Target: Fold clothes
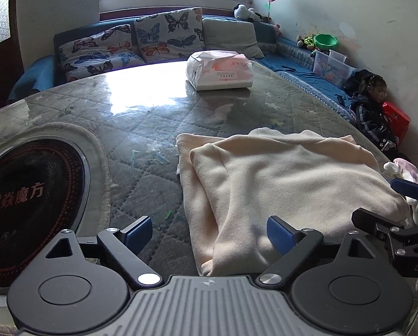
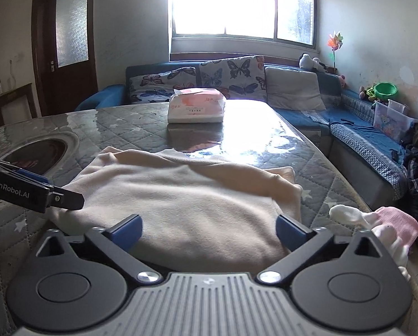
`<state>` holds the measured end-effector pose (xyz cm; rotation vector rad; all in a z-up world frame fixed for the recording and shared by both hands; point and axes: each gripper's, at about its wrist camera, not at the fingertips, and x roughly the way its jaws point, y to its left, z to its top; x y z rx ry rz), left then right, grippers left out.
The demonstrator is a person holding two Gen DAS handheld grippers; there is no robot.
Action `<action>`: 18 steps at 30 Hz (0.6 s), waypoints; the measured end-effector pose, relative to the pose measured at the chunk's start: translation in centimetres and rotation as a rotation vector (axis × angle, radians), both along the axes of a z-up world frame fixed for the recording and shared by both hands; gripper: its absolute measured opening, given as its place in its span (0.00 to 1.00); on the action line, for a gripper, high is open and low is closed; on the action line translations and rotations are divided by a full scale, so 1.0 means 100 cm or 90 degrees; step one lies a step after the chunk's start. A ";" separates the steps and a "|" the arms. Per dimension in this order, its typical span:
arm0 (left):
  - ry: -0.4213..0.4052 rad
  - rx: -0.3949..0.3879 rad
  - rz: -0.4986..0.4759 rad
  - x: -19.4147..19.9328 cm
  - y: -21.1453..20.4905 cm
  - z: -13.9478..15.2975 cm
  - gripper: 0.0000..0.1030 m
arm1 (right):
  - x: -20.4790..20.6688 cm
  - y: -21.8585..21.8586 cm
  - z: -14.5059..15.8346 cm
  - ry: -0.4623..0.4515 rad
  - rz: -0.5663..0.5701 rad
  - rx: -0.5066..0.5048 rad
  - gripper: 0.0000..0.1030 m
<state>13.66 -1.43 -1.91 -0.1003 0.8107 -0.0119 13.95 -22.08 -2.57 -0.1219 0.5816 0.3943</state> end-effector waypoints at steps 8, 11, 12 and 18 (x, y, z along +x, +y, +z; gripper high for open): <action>-0.011 0.009 -0.003 -0.006 -0.004 -0.001 0.94 | -0.002 0.005 -0.005 0.007 -0.006 -0.024 1.00; -0.015 0.013 -0.005 -0.009 -0.005 -0.001 0.94 | -0.002 0.007 -0.008 0.011 -0.009 -0.029 1.00; -0.015 0.012 -0.006 -0.010 -0.004 0.000 0.94 | -0.002 0.007 -0.006 0.009 -0.009 -0.028 1.00; -0.024 0.020 -0.012 -0.018 -0.005 0.000 0.94 | -0.007 0.015 0.005 -0.011 0.009 -0.014 1.00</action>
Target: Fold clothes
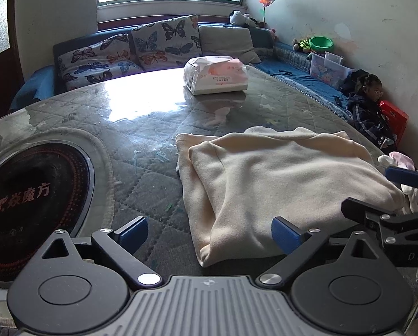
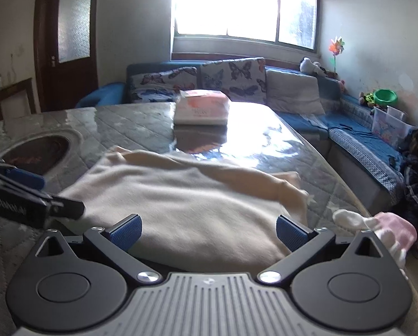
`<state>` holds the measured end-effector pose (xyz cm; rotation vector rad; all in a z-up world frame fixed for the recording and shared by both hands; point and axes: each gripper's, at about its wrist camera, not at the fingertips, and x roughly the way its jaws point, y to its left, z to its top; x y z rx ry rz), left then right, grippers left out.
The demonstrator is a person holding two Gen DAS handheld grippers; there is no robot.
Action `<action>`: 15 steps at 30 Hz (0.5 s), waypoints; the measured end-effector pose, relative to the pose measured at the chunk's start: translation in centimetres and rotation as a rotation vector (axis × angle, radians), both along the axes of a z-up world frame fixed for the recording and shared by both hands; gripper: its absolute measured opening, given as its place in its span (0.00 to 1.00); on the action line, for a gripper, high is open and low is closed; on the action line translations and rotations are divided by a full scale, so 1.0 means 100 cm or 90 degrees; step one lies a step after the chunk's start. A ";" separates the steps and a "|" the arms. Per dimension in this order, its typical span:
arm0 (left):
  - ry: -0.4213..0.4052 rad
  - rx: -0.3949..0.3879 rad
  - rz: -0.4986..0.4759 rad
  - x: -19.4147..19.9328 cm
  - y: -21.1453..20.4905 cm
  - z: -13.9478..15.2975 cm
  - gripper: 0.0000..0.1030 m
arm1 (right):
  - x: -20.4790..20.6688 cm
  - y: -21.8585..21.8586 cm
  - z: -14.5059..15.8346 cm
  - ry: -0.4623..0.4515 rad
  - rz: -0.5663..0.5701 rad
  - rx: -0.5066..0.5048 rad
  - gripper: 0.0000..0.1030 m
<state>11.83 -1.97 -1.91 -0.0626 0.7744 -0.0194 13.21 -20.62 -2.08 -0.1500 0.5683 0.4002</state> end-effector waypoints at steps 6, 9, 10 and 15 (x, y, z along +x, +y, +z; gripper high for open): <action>0.009 0.013 -0.008 -0.004 -0.001 -0.007 0.95 | 0.001 0.012 -0.015 0.017 0.014 -0.026 1.00; 0.012 0.011 -0.006 -0.004 0.000 -0.008 0.96 | -0.003 0.012 -0.010 0.004 0.015 -0.023 1.00; 0.012 0.009 -0.005 -0.004 -0.001 -0.008 0.96 | -0.003 0.012 -0.009 0.003 0.014 -0.019 1.00; 0.020 0.008 -0.003 -0.005 -0.001 -0.011 0.98 | 0.002 0.015 -0.013 0.016 0.004 -0.023 1.00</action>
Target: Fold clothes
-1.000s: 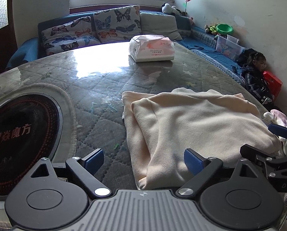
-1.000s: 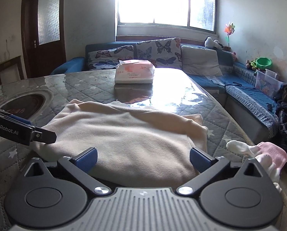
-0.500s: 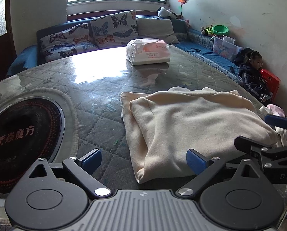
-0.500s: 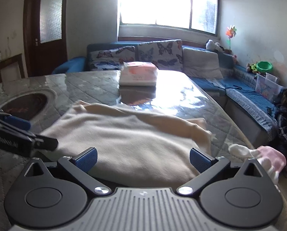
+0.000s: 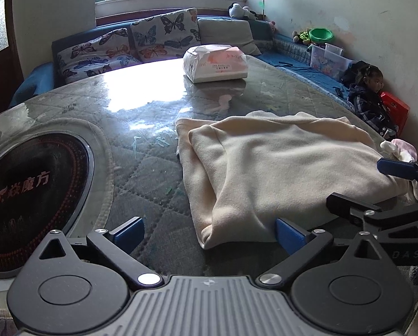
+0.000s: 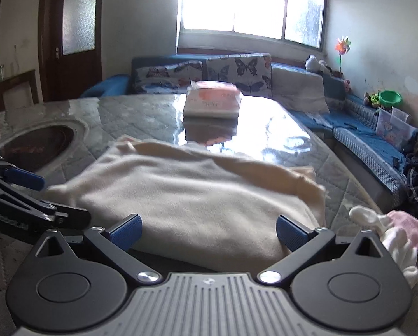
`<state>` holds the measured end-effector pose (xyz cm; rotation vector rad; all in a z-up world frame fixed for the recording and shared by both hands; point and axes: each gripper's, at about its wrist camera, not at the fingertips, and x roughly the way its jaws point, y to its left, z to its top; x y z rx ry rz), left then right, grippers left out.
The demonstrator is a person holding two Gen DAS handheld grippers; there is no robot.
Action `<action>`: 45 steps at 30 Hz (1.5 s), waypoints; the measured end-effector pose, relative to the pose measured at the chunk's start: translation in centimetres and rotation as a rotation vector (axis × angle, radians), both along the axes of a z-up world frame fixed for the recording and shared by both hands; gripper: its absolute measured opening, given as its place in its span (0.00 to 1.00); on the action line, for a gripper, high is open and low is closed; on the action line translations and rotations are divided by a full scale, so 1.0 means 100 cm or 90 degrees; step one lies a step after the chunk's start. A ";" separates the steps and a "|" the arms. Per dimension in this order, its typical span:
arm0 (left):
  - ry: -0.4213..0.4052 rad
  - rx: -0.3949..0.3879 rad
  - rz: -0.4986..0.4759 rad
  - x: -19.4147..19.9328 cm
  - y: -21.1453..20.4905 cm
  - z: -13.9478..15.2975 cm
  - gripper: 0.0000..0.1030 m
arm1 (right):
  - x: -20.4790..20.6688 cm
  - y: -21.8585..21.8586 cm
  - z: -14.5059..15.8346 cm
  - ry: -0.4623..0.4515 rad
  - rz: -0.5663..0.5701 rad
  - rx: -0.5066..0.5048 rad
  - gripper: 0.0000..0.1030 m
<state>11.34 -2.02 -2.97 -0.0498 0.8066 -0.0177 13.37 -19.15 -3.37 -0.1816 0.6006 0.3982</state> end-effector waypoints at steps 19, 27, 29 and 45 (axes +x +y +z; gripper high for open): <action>0.016 0.005 0.017 -0.010 0.007 -0.004 1.00 | 0.010 0.015 -0.004 0.012 -0.007 -0.026 1.00; 0.017 0.004 0.021 -0.013 0.007 -0.003 1.00 | 0.005 0.011 0.004 0.010 -0.003 -0.026 1.00; 0.017 0.006 0.022 -0.014 0.006 -0.003 1.00 | 0.002 0.011 0.006 0.008 -0.004 -0.023 1.00; 0.015 0.007 0.013 -0.029 -0.001 0.002 1.00 | -0.032 -0.012 0.015 0.015 -0.038 0.003 1.00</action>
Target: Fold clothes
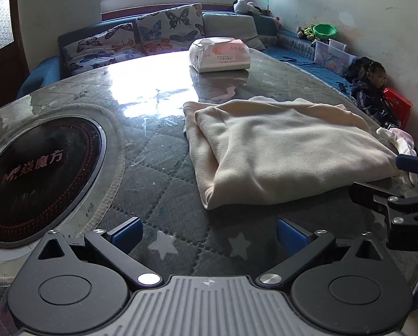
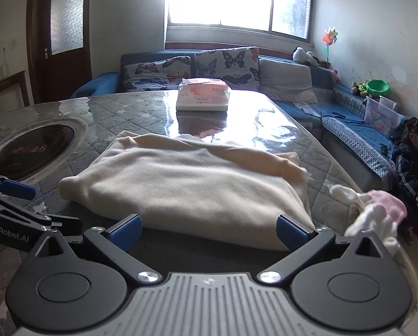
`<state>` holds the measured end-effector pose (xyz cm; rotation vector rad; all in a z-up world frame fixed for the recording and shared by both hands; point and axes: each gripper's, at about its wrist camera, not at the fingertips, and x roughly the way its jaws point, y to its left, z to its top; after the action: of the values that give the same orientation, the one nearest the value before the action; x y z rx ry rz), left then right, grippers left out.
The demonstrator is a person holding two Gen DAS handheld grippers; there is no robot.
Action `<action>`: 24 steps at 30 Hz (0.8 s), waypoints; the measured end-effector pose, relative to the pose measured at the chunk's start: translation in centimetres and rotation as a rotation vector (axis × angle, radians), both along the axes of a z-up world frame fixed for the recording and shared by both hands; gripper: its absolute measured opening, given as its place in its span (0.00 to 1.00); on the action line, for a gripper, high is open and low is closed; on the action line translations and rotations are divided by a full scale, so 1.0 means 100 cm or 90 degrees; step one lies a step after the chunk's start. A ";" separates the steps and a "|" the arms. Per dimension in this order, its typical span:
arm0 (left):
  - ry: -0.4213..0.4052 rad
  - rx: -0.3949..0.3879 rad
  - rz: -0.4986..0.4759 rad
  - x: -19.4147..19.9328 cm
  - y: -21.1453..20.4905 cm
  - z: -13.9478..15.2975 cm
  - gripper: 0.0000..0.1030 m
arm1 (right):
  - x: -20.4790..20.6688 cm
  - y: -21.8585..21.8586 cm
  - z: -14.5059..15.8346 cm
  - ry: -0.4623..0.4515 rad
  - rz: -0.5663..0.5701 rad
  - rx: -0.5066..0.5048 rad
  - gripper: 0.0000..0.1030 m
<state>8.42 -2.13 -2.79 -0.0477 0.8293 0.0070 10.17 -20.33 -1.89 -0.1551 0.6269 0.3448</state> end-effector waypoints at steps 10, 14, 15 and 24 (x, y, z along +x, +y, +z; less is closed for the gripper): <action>0.010 0.012 -0.003 -0.004 -0.009 0.000 1.00 | -0.014 -0.010 -0.005 0.024 -0.024 0.007 1.00; 0.012 0.012 -0.005 -0.006 -0.011 0.000 1.00 | -0.017 -0.012 -0.006 0.029 -0.027 0.005 1.00; 0.012 0.011 -0.006 -0.007 -0.012 0.000 1.00 | -0.017 -0.013 -0.006 0.030 -0.027 0.006 1.00; 0.016 0.010 -0.015 -0.009 -0.016 0.001 1.00 | -0.024 -0.015 -0.010 0.042 -0.029 0.011 1.00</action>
<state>7.48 -3.74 -2.66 -0.0228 0.8543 -0.0083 7.82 -21.84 -2.91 -0.1130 0.6909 0.3117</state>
